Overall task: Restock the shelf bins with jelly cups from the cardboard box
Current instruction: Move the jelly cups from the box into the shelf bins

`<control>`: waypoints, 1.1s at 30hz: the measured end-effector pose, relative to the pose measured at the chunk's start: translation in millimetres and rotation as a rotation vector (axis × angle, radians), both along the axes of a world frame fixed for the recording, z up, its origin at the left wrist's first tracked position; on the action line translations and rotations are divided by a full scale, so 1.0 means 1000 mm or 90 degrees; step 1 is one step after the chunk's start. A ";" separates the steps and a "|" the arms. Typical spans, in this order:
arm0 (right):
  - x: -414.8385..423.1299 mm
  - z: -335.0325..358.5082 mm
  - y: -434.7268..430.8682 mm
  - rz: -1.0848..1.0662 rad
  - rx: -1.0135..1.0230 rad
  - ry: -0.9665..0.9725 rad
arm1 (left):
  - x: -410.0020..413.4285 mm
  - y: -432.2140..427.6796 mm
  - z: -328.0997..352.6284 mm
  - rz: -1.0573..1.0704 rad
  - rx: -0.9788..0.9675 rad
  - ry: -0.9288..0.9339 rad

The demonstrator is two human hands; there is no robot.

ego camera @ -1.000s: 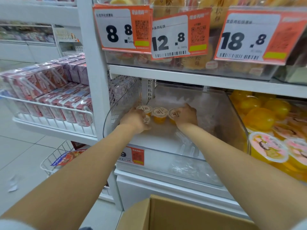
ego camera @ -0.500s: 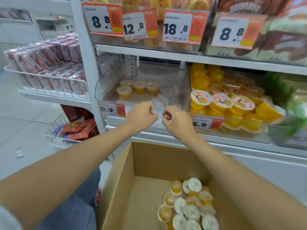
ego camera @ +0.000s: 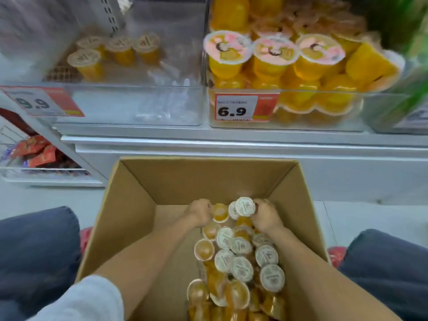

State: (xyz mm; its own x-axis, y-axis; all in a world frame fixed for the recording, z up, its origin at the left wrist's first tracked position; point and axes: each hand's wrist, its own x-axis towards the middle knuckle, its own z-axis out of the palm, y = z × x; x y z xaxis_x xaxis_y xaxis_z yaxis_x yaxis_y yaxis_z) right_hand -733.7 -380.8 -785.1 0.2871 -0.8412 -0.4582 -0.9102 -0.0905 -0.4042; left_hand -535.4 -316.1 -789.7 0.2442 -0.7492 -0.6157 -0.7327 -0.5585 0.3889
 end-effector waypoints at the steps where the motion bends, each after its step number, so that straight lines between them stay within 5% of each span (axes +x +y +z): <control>1: 0.002 -0.012 0.002 -0.019 0.003 -0.010 | -0.006 -0.005 -0.016 -0.011 0.014 -0.001; 6: 0.019 -0.053 0.009 0.004 -0.019 0.068 | -0.025 -0.029 -0.086 0.004 0.065 0.043; 16: 0.028 -0.081 -0.003 -0.066 -0.152 0.095 | -0.044 -0.028 -0.091 0.104 -0.026 -0.075; 21: 0.024 -0.054 0.006 -0.073 -0.184 0.011 | -0.022 -0.011 -0.051 0.379 -0.097 0.147; 24: 0.026 -0.012 0.011 -0.016 -0.180 -0.063 | -0.005 -0.004 -0.013 0.493 -0.082 0.395; 28: 0.037 0.059 0.022 0.104 -0.205 -0.138 | 0.018 0.007 0.062 0.450 -0.046 0.622; 30: 0.045 0.100 0.027 0.132 -0.237 -0.158 | 0.030 0.014 0.099 0.385 -0.095 0.588; 33: 0.060 0.157 0.032 0.173 -0.289 -0.161 | 0.049 0.028 0.157 0.252 -0.214 0.370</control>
State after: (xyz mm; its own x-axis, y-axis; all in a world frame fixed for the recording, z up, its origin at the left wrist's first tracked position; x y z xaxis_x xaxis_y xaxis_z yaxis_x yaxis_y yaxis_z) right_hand -674.0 -349.0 -627.7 0.5735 -0.8181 0.0419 -0.7101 -0.5220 -0.4724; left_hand -486.5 -288.2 -632.6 0.2405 -0.8424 -0.4822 -0.1303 -0.5203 0.8440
